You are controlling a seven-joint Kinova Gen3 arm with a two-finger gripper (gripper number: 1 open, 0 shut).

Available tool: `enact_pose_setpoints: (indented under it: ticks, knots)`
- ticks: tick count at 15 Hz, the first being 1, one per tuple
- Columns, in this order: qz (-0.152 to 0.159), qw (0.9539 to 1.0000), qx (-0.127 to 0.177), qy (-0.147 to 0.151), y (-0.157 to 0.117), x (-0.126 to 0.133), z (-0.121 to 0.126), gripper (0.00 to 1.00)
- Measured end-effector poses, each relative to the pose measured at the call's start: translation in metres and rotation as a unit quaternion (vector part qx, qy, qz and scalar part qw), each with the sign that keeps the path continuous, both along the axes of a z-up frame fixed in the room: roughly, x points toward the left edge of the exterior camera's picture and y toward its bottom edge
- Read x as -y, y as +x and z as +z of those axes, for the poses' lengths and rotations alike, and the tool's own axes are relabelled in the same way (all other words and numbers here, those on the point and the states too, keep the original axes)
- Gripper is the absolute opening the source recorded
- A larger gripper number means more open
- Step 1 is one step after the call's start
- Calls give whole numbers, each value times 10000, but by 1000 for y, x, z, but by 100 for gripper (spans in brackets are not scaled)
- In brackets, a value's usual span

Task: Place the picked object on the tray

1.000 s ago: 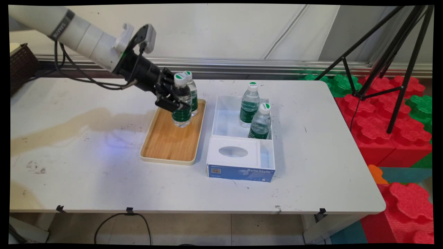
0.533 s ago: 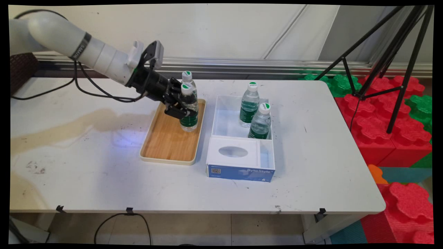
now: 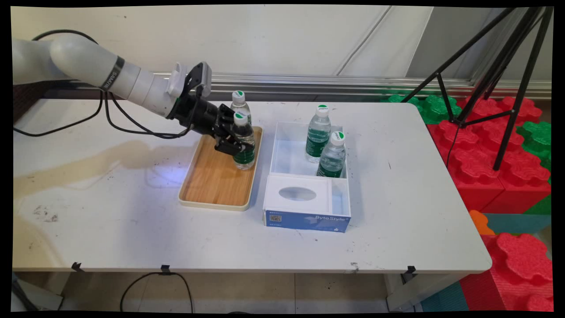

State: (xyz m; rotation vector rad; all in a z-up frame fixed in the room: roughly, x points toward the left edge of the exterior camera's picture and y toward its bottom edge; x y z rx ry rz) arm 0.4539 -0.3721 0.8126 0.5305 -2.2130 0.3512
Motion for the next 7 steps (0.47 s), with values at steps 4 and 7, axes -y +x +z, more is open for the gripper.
enact_pose_setpoints:
  ticks: [4,7]
  knots:
    - [35,10000,-3,-65,1,2,-10,0]
    - [65,9999,7,-126,2,3,-13,100]
